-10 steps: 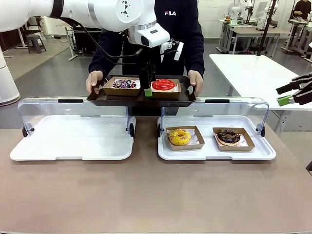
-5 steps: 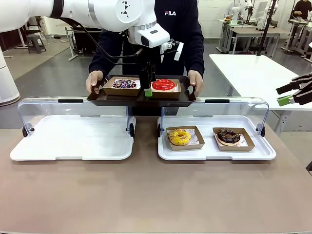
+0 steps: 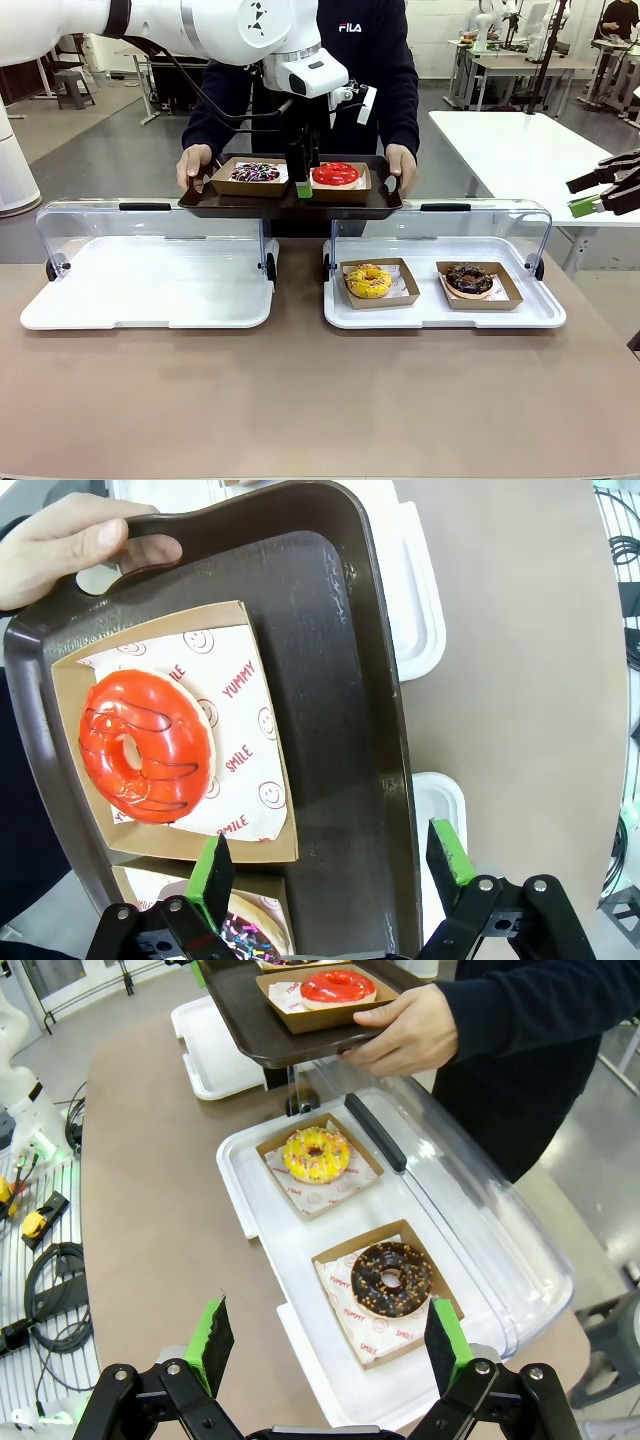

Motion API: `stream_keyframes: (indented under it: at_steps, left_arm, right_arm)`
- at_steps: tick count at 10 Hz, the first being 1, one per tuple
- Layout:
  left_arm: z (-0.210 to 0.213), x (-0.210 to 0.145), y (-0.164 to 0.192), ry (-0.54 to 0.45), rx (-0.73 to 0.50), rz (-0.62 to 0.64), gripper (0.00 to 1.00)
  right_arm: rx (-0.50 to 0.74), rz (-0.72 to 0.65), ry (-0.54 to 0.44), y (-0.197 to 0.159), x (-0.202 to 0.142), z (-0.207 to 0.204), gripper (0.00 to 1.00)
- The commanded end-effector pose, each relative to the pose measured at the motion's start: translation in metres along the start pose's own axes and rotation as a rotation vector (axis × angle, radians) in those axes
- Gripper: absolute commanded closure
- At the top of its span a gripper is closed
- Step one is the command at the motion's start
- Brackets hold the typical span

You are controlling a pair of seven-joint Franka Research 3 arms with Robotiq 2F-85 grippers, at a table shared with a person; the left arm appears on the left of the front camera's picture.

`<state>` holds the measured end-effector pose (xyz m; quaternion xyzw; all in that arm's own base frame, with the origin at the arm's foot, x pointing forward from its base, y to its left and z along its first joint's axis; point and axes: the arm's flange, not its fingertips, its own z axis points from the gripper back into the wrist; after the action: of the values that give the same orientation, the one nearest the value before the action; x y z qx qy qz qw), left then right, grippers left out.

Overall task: Provide the desired donut to the person.
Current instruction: Place the picked Paper togo box onto the Handle tray extended by the person.

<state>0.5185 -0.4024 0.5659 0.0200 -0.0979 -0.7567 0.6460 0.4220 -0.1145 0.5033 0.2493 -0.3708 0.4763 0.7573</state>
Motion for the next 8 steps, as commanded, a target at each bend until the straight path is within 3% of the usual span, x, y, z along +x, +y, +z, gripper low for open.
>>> stream_keyframes:
  at_steps: [1, 2, 5, 8]
  left_arm:
    - [0.000, 0.000, 0.001, 0.002, 0.019, 0.015, 0.00]
    - [0.000, 0.000, 0.000, 0.000, 0.000, 0.000, 0.00]
    - [0.042, -0.095, -0.044, -0.249, -0.105, 0.189, 0.00]
    - [0.041, -0.169, -0.105, -0.422, -0.047, 0.317, 0.00]
  right_arm:
    - [0.009, 0.001, 0.002, 0.000, -0.001, -0.001, 0.00]
    - [0.009, 0.001, 0.002, 0.000, -0.001, -0.001, 0.00]
    - [0.009, 0.001, 0.002, 0.000, -0.001, -0.001, 0.00]
    - [0.009, 0.001, 0.002, 0.000, -0.001, -0.001, 0.00]
